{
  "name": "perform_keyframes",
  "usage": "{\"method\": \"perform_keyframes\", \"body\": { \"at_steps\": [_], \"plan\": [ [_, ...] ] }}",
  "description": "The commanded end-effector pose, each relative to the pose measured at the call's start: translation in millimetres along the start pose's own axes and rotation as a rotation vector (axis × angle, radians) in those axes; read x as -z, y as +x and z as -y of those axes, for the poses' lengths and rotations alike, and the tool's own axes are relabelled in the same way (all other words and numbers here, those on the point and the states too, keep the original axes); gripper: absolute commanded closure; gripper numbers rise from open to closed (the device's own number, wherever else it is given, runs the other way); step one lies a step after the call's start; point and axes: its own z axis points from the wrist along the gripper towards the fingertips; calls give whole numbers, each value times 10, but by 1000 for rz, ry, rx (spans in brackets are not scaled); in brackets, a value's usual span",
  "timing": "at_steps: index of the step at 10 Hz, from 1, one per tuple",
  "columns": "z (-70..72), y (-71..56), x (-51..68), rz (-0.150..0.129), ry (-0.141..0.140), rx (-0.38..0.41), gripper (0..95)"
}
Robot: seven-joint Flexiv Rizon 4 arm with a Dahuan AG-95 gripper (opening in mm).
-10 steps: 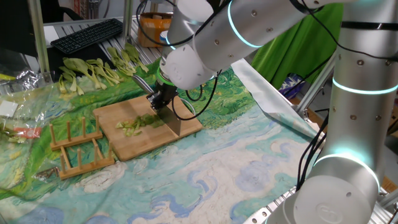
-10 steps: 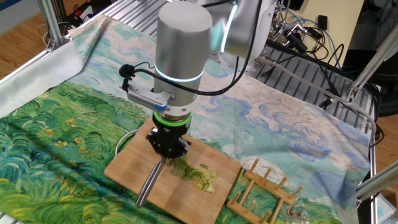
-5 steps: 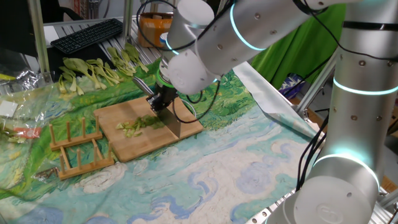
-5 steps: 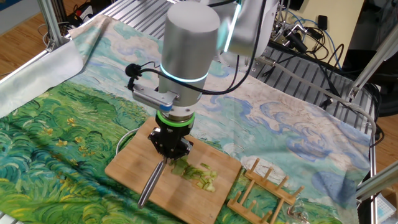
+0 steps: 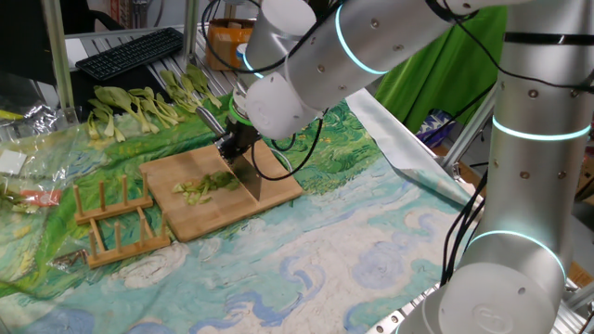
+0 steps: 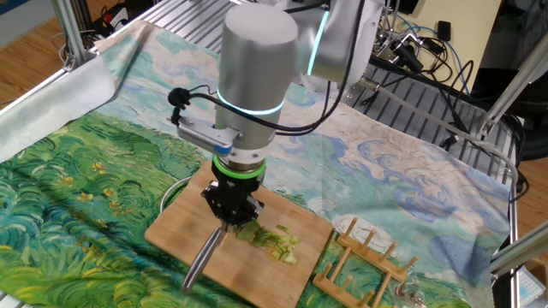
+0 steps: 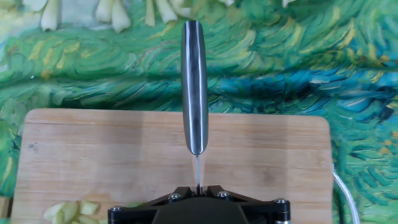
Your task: Chop the pakchoi
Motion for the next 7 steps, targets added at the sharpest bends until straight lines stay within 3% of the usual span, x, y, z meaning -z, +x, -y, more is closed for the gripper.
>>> {"method": "perform_keyframes", "body": {
  "at_steps": [1, 3, 5, 7],
  "plan": [
    [-19, 20, 3, -26, -3, 0, 950],
    [-29, 95, 2, -43, 0, 3, 950],
    [-19, 95, 133, -80, -4, 10, 950],
    [-19, 96, 132, -101, -4, 15, 950]
  ]
}}
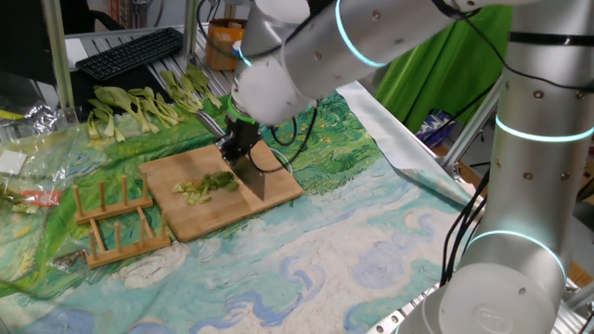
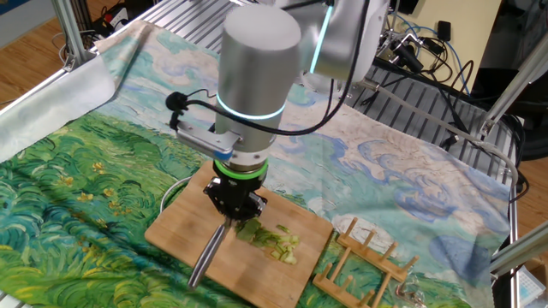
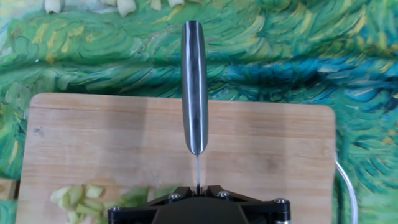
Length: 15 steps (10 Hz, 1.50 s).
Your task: Chop the pakchoi
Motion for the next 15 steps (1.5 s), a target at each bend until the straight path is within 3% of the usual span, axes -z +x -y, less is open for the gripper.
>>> {"method": "perform_keyframes", "body": {
  "at_steps": [1, 4, 7, 10, 12, 15],
  "plan": [
    [16, -31, -25, -22, 5, -1, 950],
    [10, -29, 6, -33, 3, -15, 950],
    [-54, 7, 152, -58, -8, -13, 950],
    [-403, -16, 403, -94, -8, -53, 950],
    [-674, -13, 563, -103, 13, -75, 950],
    [-1102, 49, 788, -124, 19, -119, 950]
  ]
}}
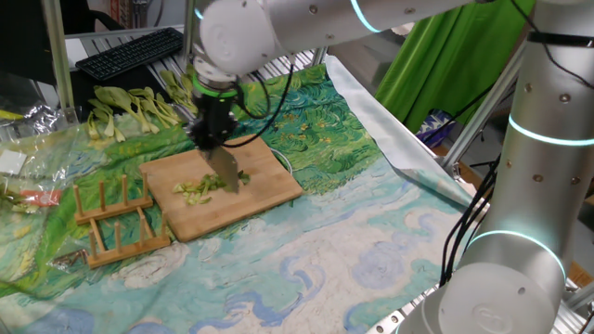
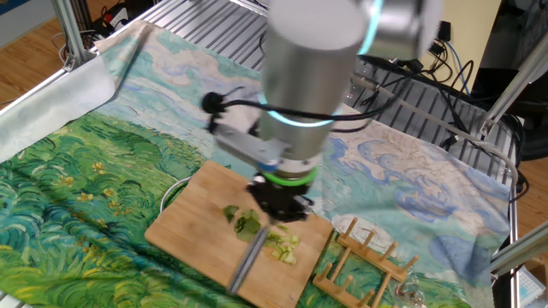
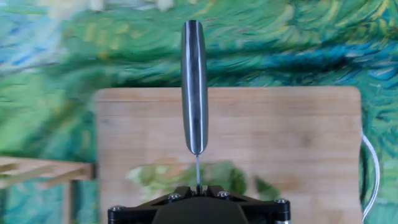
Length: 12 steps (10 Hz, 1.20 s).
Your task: Chop the pakchoi
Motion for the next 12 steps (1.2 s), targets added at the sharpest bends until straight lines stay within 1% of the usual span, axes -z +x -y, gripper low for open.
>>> {"method": "perform_keyframes", "body": {
  "at_steps": [1, 2, 3, 4, 5, 6, 7, 9, 12],
  "plan": [
    [-139, 55, 81, -5, 5, -16, 950],
    [-333, 146, 172, -12, 7, -35, 950],
    [-392, 172, 191, -13, 8, -41, 950],
    [-485, 209, 209, -16, 6, -52, 950],
    [-615, 255, 218, -17, 6, -71, 950],
    [-730, 298, 218, -18, 6, -82, 950],
    [-812, 327, 210, -19, 6, -89, 950],
    [-968, 398, 201, -19, -6, -79, 950],
    [-1138, 447, 142, -7, -6, -59, 950]
  ]
}}
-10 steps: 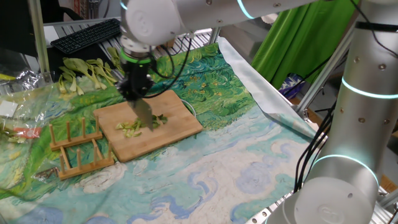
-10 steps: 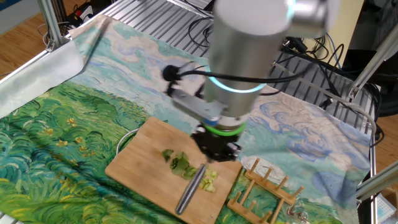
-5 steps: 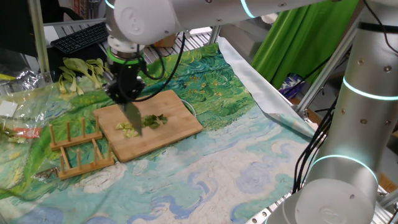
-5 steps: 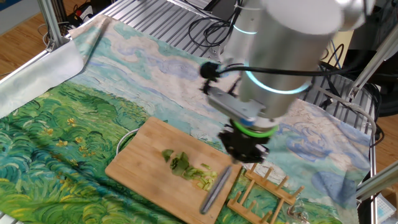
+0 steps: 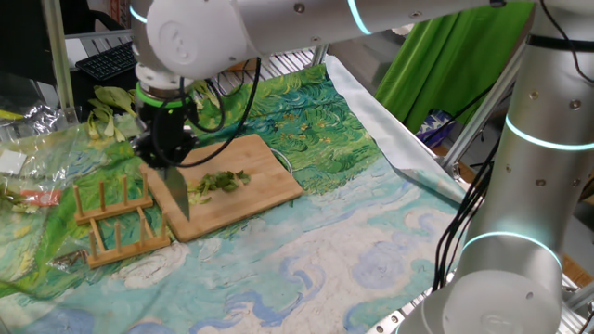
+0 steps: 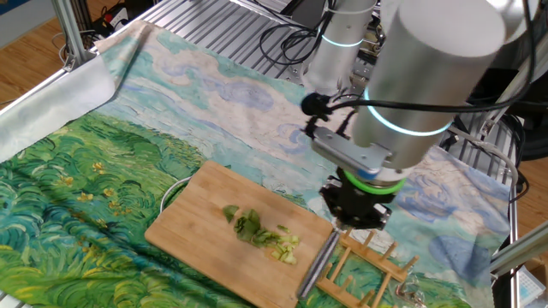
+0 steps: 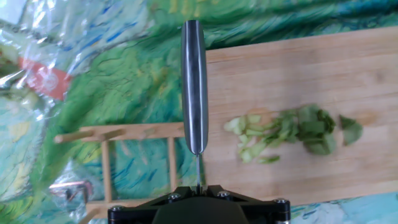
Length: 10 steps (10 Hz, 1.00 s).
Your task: Chop the pakchoi
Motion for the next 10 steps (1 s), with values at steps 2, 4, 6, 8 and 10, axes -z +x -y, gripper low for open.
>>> {"method": "perform_keyframes", "body": {
  "at_steps": [2, 4, 6, 8, 10],
  "plan": [
    [-61, -20, -61, 0, -12, 2, 950],
    [-91, -58, -138, 1, -19, -10, 950],
    [-95, -57, -150, 2, -26, -23, 950],
    [-88, -37, -131, 13, -25, -18, 950],
    [-88, -27, -132, 20, -20, -9, 950]
  ]
}}
